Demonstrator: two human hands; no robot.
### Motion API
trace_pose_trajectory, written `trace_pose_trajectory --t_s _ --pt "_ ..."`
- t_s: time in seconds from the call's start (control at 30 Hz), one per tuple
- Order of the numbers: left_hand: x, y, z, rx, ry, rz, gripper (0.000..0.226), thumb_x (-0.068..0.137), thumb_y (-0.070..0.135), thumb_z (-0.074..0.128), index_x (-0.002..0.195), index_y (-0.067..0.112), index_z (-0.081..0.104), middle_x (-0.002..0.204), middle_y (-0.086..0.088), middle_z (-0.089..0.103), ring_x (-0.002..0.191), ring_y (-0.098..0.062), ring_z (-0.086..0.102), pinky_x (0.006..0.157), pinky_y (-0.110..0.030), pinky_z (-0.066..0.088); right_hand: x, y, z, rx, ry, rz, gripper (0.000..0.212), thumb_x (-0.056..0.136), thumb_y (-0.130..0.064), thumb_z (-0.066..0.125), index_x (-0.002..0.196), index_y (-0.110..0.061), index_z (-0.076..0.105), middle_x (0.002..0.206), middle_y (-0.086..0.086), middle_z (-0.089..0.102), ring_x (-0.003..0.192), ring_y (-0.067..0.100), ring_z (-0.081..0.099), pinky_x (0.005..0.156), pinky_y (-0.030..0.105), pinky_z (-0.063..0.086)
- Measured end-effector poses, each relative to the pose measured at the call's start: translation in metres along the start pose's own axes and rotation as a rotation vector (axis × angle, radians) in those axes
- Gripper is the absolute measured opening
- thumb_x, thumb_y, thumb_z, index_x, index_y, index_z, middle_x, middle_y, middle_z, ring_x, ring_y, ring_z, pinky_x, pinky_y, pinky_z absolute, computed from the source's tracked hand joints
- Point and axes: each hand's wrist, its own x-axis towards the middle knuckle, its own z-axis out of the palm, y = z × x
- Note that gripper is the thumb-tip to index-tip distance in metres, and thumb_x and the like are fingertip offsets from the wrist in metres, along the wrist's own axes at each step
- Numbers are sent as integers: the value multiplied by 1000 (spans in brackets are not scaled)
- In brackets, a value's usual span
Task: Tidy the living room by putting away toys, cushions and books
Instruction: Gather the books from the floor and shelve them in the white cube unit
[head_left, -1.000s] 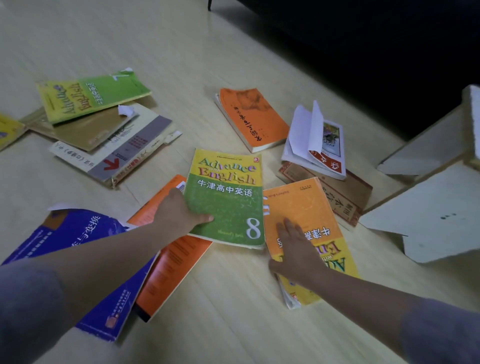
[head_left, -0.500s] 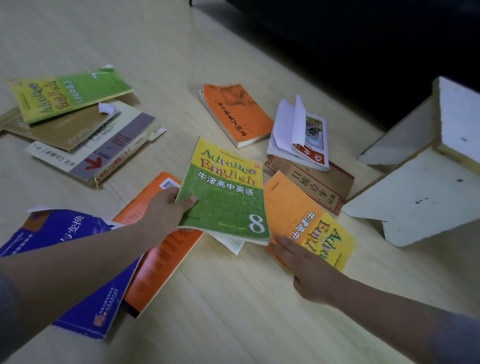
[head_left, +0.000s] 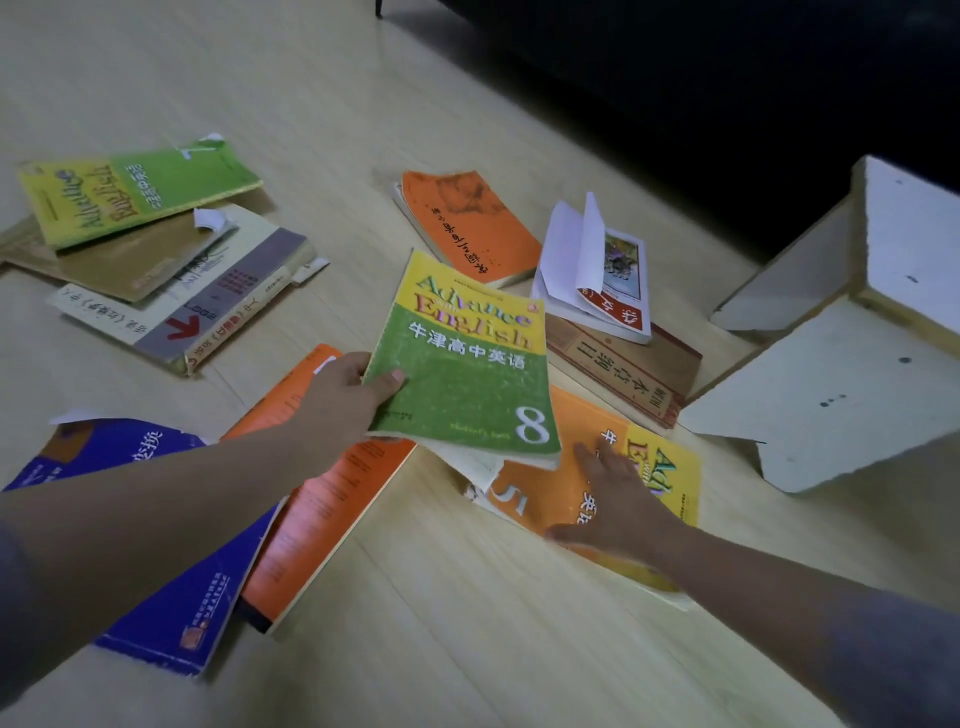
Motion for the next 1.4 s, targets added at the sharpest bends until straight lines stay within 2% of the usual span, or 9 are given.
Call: trace_pose_trajectory --t_s 0.17,0.27,0.47,0.8,0.9,1.03,1.13,1.23,1.4 --pt "1 -12 -14 144 3 30 7 92 18 59 96 14 63 101 -15 70 85 -31 69 72 -38 59 36 -10 -2 65 43 204 108 74 -83 40 153 -27 -7 160 3 -17 147 38 -8 115 57 19" --pt "2 -18 -29 245 17 55 14 91 23 61 99 12 67 98 -11 72 90 -30 69 86 -47 55 52 -11 -8 82 101 224 106 75 -81 42 153 -25 -4 161 5 -13 148 33 -6 115 59 18" --pt "1 -32 -44 298 47 73 13 91 21 60 100 12 65 92 -5 70 85 -21 67 72 -29 53 67 -14 -12 65 147 181 112 71 -81 50 154 -25 -2 162 2 -4 148 29 -2 113 63 16" --pt "4 -17 -34 233 -62 101 16 91 19 60 103 9 67 98 -11 71 92 -27 68 81 -37 56 20 -14 11 -103 55 -381 110 74 -68 64 153 -28 -1 158 -9 -13 147 16 -14 119 52 -1" --pt "-2 -17 -26 208 -97 82 17 91 15 61 105 6 66 100 -15 71 93 -30 69 85 -42 56 5 -19 18 -116 0 -551 94 77 -64 62 153 -31 15 157 -14 8 145 8 7 121 37 7" --pt "-10 -19 -19 212 -143 75 16 90 14 63 103 5 66 100 -18 71 92 -34 69 85 -48 55 -9 -25 28 234 164 -468 47 82 -36 54 129 -37 57 124 -13 62 106 0 57 89 22 46" --pt "-15 -21 -16 162 -157 24 19 90 13 62 106 4 64 103 -23 69 88 -40 68 75 -53 57 -11 -37 14 959 173 -23 27 91 -10 50 102 -19 73 87 -1 72 64 1 62 60 23 47" --pt "-19 -22 -9 162 -192 17 20 90 13 62 108 4 63 101 -24 69 78 -36 71 64 -45 60 -17 -48 -3 1498 -189 233 37 98 -28 36 104 -6 65 91 17 72 69 24 70 66 31 55" --pt "-30 -31 15 189 -222 3 19 90 14 62 105 1 61 91 -23 69 57 -22 68 47 -31 56 -32 -32 3 1356 -69 226 29 92 -22 59 115 -4 63 102 16 73 94 35 70 87 46 56"
